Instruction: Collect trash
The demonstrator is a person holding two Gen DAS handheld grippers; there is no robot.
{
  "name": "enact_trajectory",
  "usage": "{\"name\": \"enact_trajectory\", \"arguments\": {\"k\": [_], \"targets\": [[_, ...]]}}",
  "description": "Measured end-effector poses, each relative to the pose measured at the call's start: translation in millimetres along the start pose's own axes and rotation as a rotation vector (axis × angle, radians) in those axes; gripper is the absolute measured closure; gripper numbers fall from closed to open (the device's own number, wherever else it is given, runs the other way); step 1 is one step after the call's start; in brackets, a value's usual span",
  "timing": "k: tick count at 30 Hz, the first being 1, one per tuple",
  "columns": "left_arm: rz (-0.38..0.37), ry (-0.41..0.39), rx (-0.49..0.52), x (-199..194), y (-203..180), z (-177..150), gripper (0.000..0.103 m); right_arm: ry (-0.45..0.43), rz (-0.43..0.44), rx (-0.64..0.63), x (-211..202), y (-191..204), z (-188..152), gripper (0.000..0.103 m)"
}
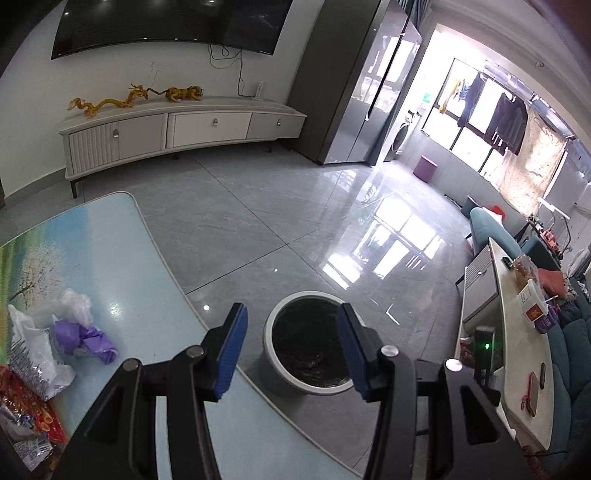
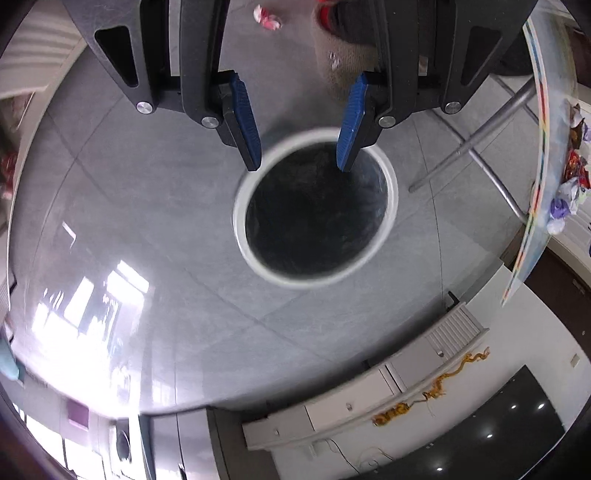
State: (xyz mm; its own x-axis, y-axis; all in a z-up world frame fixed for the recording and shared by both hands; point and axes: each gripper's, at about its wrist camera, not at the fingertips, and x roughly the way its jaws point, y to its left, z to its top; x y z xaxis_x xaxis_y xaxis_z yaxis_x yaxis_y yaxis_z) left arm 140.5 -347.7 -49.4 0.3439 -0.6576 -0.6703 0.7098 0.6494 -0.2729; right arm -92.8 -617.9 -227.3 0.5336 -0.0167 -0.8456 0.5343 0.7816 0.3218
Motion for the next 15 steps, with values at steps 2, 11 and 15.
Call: {"name": "enact_trajectory", "arguments": {"k": [2, 11, 15], "targets": [[0.018, 0.005, 0.011, -10, 1, -7, 0.055, 0.114, -0.001, 0.039, 25, -22, -40, 0.063], [0.231, 0.079, -0.018, -67, 31, -30, 0.055, 0.662, 0.07, -0.06, 189, -38, -208, 0.063], [0.302, 0.113, -0.098, -100, 41, -30, 0.055, 0.749, 0.059, -0.157, 234, -36, -247, 0.063]]}}
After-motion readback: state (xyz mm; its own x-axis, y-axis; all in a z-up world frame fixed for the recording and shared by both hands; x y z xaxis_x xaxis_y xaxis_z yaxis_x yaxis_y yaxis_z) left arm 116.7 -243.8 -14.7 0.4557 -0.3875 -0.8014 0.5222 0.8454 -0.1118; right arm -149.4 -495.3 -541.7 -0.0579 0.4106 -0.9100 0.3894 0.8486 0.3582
